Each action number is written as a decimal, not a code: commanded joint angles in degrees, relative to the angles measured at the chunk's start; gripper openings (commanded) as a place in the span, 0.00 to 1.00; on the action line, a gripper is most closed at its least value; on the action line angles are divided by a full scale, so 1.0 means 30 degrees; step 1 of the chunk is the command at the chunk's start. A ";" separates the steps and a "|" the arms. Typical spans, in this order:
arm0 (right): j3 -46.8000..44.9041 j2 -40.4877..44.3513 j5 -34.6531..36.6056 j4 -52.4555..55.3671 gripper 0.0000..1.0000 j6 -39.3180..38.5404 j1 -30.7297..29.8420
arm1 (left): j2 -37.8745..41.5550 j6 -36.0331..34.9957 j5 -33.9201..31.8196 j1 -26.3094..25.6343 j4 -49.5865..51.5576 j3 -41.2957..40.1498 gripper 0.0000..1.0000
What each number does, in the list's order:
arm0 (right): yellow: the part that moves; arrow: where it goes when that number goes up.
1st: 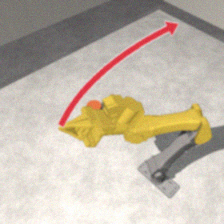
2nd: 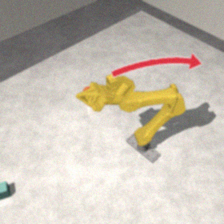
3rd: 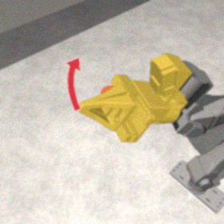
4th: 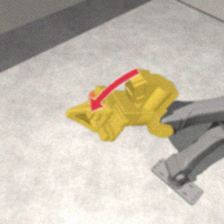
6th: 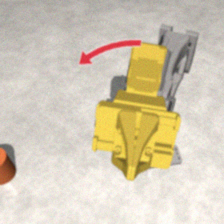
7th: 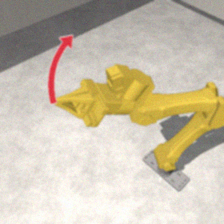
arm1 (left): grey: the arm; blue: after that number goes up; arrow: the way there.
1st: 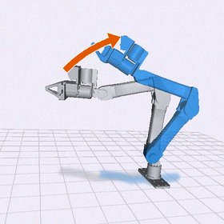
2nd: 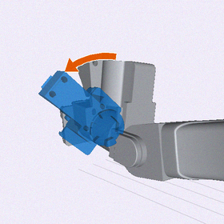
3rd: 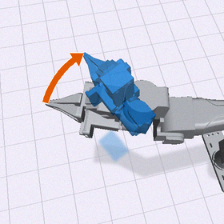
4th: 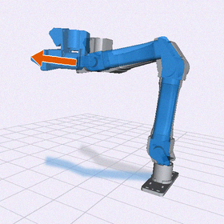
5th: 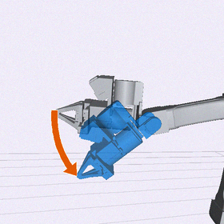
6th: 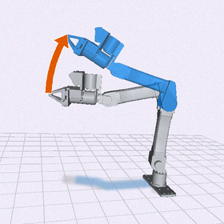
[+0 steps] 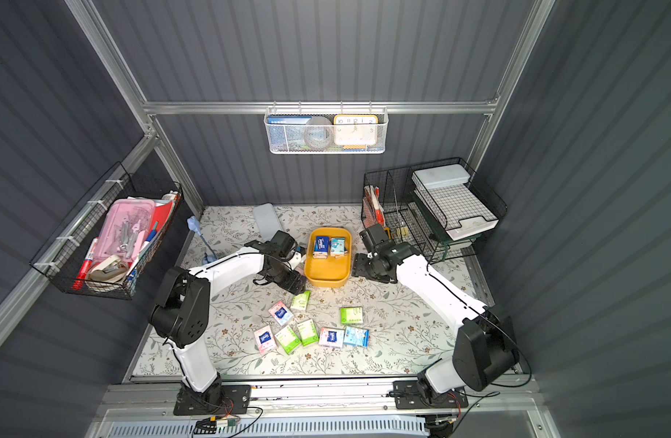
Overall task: Put the pocket tissues into the storage box
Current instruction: Move the storage box to the center of the board, then pick up the pocket tissues from the center of the board.
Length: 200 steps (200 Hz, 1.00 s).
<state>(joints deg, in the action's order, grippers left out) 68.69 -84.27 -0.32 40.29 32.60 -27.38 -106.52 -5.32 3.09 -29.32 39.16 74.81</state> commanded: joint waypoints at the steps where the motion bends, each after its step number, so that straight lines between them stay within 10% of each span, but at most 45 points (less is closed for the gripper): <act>1: 0.0620 -0.0174 -0.0171 0.0019 0.71 0.0288 -0.0182 | -0.0885 -0.0083 -0.0571 -0.0027 -0.0481 0.1008 0.94; 137: 0.0102 0.0062 -0.0035 -0.0063 0.71 0.0358 -0.0250 | -0.3743 -0.0117 -0.1185 0.0076 -0.0429 0.2311 0.90; 200: 0.0157 0.0138 0.0061 -0.0024 0.71 0.0354 -0.0250 | -0.3770 -0.0101 -0.1031 0.0106 -0.0270 0.2326 0.50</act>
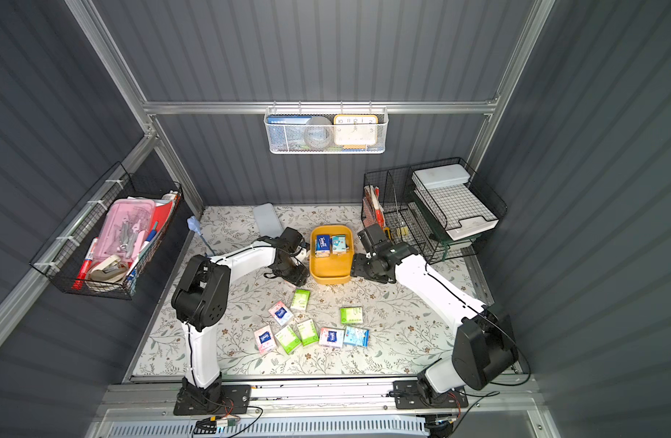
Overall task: Put the pocket tissues into the storage box
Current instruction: Pick up the pocket tissues from the center of the board, then place the pocket tissues in the storage box.
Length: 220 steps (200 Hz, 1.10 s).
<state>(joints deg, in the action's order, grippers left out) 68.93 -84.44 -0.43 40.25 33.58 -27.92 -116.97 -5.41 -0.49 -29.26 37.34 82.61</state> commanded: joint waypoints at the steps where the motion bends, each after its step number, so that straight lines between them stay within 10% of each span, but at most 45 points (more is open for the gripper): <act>1: 0.0079 0.0198 0.0105 -0.0004 0.71 0.0026 -0.0068 | -0.0278 -0.0072 0.0164 0.0084 0.0330 -0.0283 0.49; 27: 0.0168 0.0184 0.0073 0.0000 0.71 -0.0031 -0.0068 | -0.0160 0.0059 -0.0011 0.0084 0.0540 -0.0997 0.32; 139: 0.0226 0.0316 0.0365 -0.0249 0.71 -0.0094 -0.0060 | 0.2470 0.5008 -0.3364 0.0113 0.4255 0.2632 0.34; 220: 0.0177 0.0292 0.0640 -0.0511 0.71 -0.0079 -0.0068 | 0.2737 1.1574 -0.0393 -0.1753 0.2097 0.4384 0.38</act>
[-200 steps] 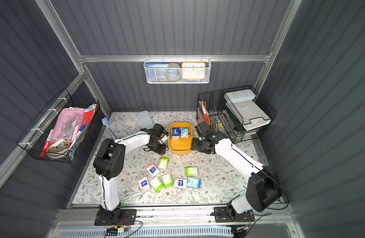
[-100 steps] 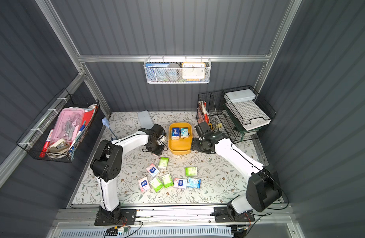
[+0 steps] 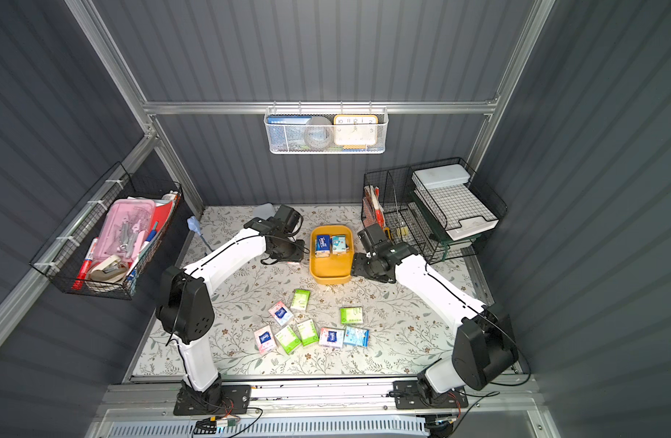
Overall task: Put the pocket tissues into the storage box
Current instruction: Place the pocket tissues in the storage box.
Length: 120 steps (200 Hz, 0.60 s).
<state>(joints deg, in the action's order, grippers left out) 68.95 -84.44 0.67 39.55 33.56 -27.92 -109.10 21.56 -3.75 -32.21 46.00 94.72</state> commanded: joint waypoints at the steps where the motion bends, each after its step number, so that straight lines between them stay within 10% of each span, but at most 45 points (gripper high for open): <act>1: 0.0166 0.0290 0.0261 -0.0285 0.70 -0.0078 -0.0068 | 0.0076 0.2620 0.0663 -0.0789 -0.0795 0.0369 0.38; 120: -0.0949 0.1022 0.0656 -0.0307 0.71 0.0034 -0.0009 | -0.4825 0.3857 -0.1567 -0.2595 -0.0918 0.3079 0.39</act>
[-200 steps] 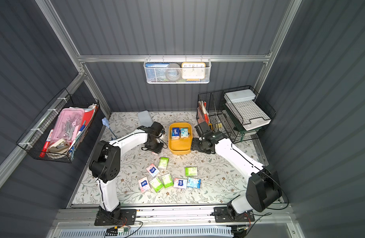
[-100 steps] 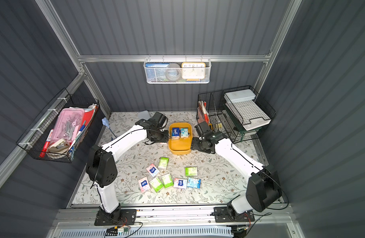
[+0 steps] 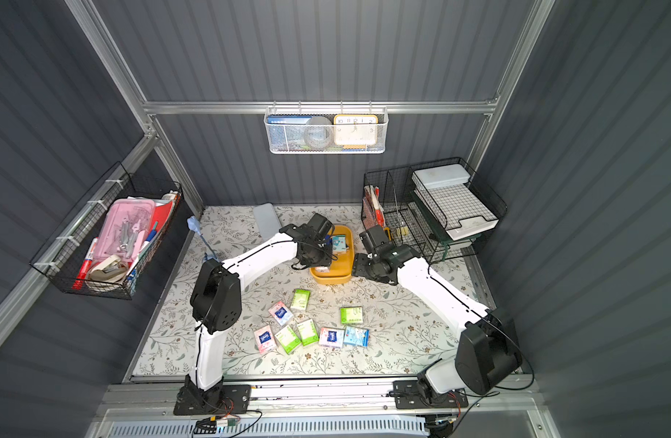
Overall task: Put the pocket tissues into the storage box
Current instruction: Place the pocket tissues in the storage box.
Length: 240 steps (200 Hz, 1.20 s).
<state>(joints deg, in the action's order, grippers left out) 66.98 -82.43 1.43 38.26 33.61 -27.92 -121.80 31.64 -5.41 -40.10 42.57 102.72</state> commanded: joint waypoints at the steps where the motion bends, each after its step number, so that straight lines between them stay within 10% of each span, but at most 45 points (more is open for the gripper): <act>1: -0.0309 0.0365 0.0402 0.0115 0.71 0.0019 -0.0009 | -0.0621 0.0499 -0.1026 0.0035 0.0211 0.0401 0.39; 240: -0.2557 0.0536 -0.1442 0.1394 0.78 -0.1360 -0.2275 | 0.1332 0.0186 -0.2355 0.0251 0.1698 0.1842 0.72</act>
<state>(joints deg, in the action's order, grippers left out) 60.55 -80.93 -3.88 40.56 30.00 -32.10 -122.91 33.82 -10.39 -40.05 44.66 106.28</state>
